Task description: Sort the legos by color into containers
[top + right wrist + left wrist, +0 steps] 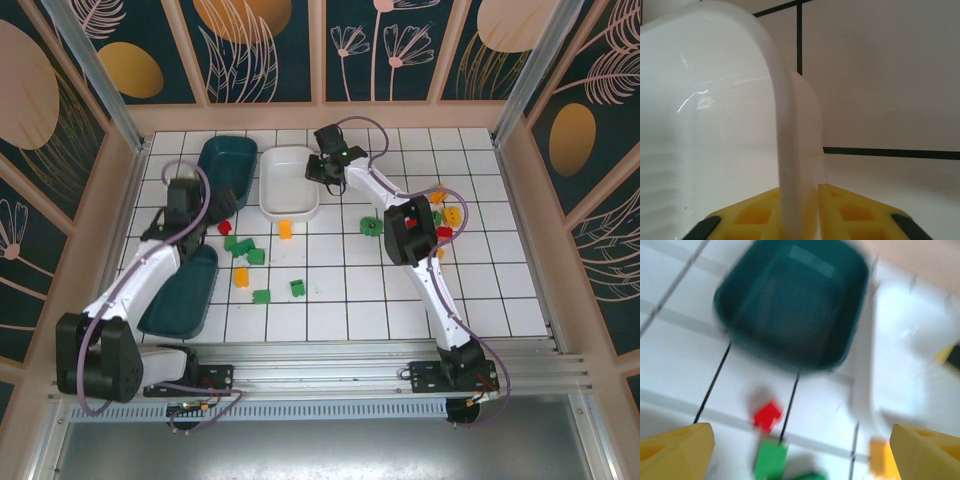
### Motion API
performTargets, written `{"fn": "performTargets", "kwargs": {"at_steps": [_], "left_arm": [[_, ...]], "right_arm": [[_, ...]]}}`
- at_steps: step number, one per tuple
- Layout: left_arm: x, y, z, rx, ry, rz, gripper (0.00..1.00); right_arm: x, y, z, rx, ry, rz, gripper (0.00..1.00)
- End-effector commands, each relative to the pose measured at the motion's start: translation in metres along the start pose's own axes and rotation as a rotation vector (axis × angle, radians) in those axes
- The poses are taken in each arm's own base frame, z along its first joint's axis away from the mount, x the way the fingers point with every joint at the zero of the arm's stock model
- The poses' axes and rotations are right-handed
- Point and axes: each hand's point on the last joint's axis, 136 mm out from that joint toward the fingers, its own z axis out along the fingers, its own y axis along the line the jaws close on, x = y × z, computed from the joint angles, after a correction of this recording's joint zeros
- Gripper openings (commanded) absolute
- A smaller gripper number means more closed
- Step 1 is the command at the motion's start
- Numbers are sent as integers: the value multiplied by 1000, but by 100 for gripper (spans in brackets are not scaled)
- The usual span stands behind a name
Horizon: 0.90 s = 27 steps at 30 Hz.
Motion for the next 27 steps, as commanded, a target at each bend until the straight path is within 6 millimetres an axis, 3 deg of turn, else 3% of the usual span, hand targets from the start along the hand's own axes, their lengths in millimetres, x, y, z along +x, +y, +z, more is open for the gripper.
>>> {"fn": "performTargets", "kwargs": {"at_steps": [1, 5, 9, 17, 20, 25, 27], "left_arm": [[30, 15, -17, -22, 51, -63, 94], [52, 33, -28, -87, 101, -44, 99], [72, 47, -33, -136, 162, -33, 92], [103, 37, -29, -102, 242, -40, 76], [117, 46, -22, -135, 265, -55, 72], [118, 58, -21, -168, 216, -77, 55], [120, 61, -19, -174, 210, -69, 51]], "right_arm": [[-13, 21, -4, -109, -16, 15, 26], [-22, 36, -16, -163, -35, 24, 30], [-27, 33, -24, -134, -53, 21, 40], [-18, 27, -42, -112, -49, -6, 43], [-7, 22, -48, -99, -41, -21, 43], [18, 13, -48, -74, -9, -56, 41], [27, 12, -45, -66, 7, -66, 35]]}}
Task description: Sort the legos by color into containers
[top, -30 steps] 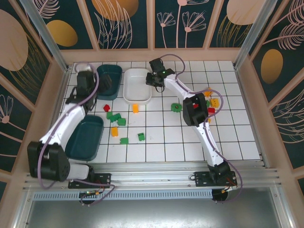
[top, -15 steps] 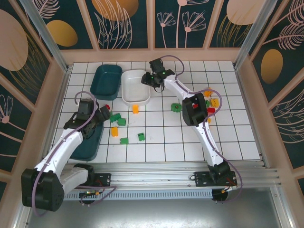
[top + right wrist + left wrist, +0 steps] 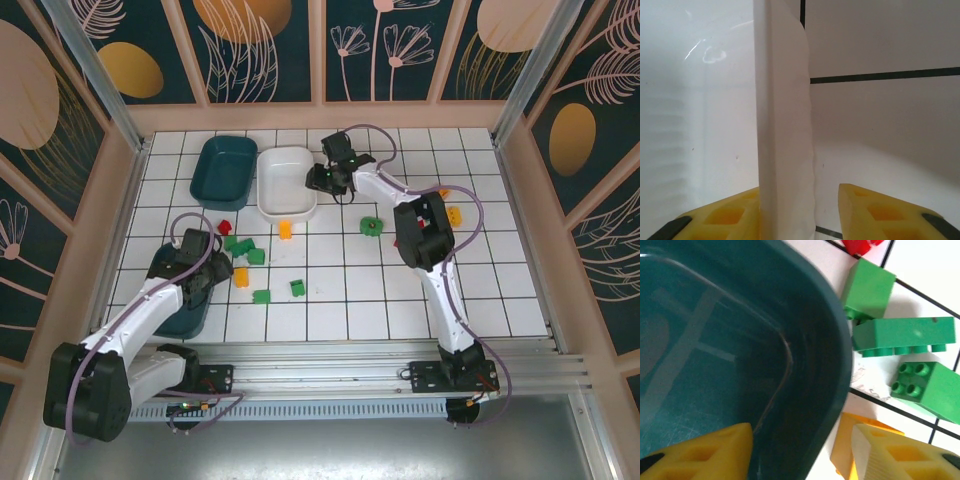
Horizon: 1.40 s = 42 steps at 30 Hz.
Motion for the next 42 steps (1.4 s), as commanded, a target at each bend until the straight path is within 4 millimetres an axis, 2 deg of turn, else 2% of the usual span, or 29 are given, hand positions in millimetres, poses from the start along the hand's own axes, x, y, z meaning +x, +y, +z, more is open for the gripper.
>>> {"fn": "performTargets", "kwargs": {"at_steps": [1, 3, 4, 8, 13, 18, 20, 25, 32, 36, 37, 42], "left_arm": [[-5, 2, 1, -4, -48, -15, 50], [0, 4, 7, -8, -39, -7, 45], [1, 6, 9, -15, -37, -4, 43], [-6, 5, 8, -27, -60, 18, 33], [-20, -1, 2, -26, -97, 41, 21], [-35, -5, -9, -32, -141, 61, 0], [-40, -8, -16, -29, -153, 69, 0], [-63, -23, -49, 24, -218, 65, 0], [-99, -65, -100, 180, -283, 74, 0], [-115, -83, -121, 238, -306, 91, 0], [-123, -92, -133, 271, -325, 95, 0], [-137, -121, -156, 378, -341, 113, 0]], "right_arm": [[-5, 13, -13, -12, -53, -49, 31], [-4, 7, -12, 3, -74, -35, 28], [3, 15, -9, -4, -65, -43, 27], [5, 15, -1, 24, -66, -38, 19], [-2, 17, 1, 46, -116, 6, 9], [-9, 19, 0, 105, -163, 19, 5], [-11, 17, -1, 130, -176, 21, 5], [-14, 18, 3, 157, -180, 36, 9], [-18, 17, 20, 183, -171, 50, 12], [-20, 12, 22, 195, -174, 55, 13], [-19, 11, 23, 192, -167, 59, 17], [-15, 25, 21, 121, -131, 58, 40]]}}
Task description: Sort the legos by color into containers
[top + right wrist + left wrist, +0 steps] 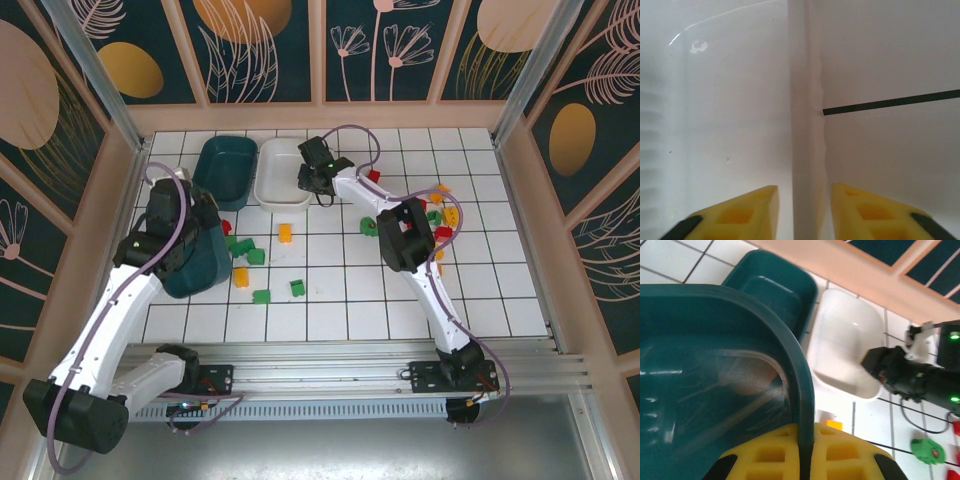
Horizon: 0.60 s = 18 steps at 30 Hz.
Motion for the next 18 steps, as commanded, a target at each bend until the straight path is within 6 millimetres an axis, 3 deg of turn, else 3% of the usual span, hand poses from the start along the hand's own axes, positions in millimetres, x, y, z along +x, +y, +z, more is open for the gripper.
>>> {"fn": "performTargets", "kwargs": {"at_steps": [1, 3, 5, 10, 11, 13, 18], "left_arm": [[-11, -30, -6, 104, 11, 35, 0], [-15, -44, -3, 138, 18, 46, 0], [-22, -65, 0, 180, 15, 67, 0], [-25, -130, 19, 310, 45, 142, 0], [-22, -146, 28, 335, 57, 162, 0], [-14, -176, 47, 379, 86, 206, 0], [12, -247, 108, 455, 158, 316, 0]], "right_arm": [[-10, 16, -14, -64, 2, 15, 46], [-19, 23, -30, -96, -19, 10, 57], [-32, 27, -52, -123, -48, 12, 62], [-59, 4, -115, -126, -144, 26, 65], [-73, -23, -127, -89, -178, 48, 65], [-79, -56, -152, -53, -212, 69, 65], [-68, -152, -199, 29, -248, 162, 64]]}}
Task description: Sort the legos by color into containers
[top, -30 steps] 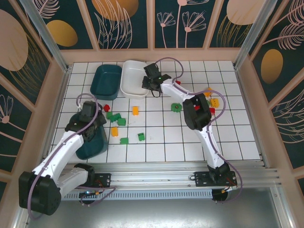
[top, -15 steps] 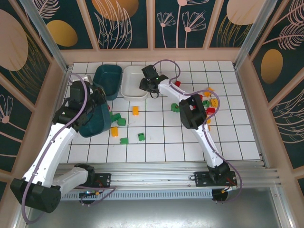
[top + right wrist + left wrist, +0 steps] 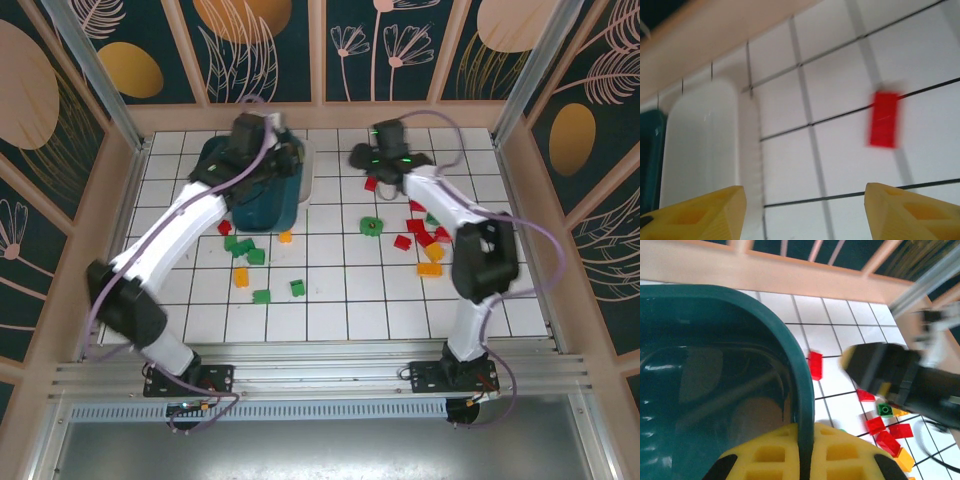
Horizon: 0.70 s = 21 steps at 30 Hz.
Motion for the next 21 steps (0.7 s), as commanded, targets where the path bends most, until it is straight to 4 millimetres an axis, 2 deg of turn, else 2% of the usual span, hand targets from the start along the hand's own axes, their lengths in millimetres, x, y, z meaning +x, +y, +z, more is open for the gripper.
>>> {"fn": "performTargets", "kwargs": {"at_steps": [1, 5, 9, 15, 21], "left_arm": [[-11, -38, 46, 92, 8, 102, 0], [-13, -68, 103, 149, 52, 145, 0], [-15, -89, 140, 210, 27, 128, 0], [-6, -89, 178, 248, -13, 58, 0], [9, -78, 207, 227, -12, -5, 0]], "right_arm": [[-2, -55, -23, 59, -39, 22, 64], [17, -104, -44, 122, -35, 55, 64], [33, -131, -53, 159, -26, 72, 64], [43, -146, -57, 146, -11, 93, 64], [43, -144, -60, 112, -7, 98, 64]]}}
